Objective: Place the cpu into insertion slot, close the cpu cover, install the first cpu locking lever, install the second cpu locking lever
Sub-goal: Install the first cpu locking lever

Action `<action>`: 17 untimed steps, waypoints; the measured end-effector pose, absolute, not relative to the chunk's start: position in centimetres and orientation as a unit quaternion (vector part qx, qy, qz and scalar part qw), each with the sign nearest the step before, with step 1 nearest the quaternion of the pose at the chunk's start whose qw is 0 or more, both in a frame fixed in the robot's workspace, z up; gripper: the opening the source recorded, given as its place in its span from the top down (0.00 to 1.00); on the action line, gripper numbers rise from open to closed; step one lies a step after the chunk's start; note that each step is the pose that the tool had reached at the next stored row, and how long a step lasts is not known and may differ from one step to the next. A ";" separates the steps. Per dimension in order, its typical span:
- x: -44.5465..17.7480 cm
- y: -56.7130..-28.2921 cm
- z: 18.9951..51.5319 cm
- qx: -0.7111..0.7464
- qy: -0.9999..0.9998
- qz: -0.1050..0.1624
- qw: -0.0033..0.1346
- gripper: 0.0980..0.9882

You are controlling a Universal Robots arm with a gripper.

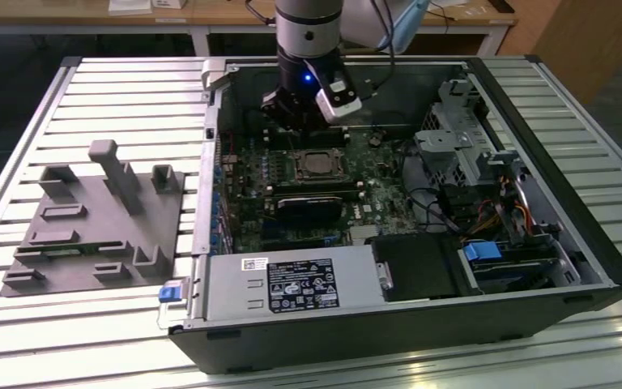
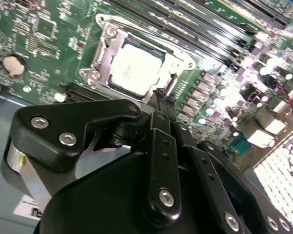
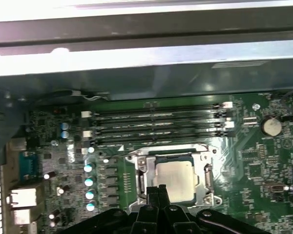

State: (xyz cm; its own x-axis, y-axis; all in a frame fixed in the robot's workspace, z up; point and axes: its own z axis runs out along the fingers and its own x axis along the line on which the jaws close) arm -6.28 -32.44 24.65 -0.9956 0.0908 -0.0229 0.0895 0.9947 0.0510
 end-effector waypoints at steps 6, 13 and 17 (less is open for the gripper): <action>-7.8 -32.4 24.6 0.045 0.999 0.025 0.013 1.00; -9.5 -32.4 24.6 0.045 0.999 0.025 0.013 1.00; -10.2 -32.4 24.6 0.045 0.999 0.025 0.014 1.00</action>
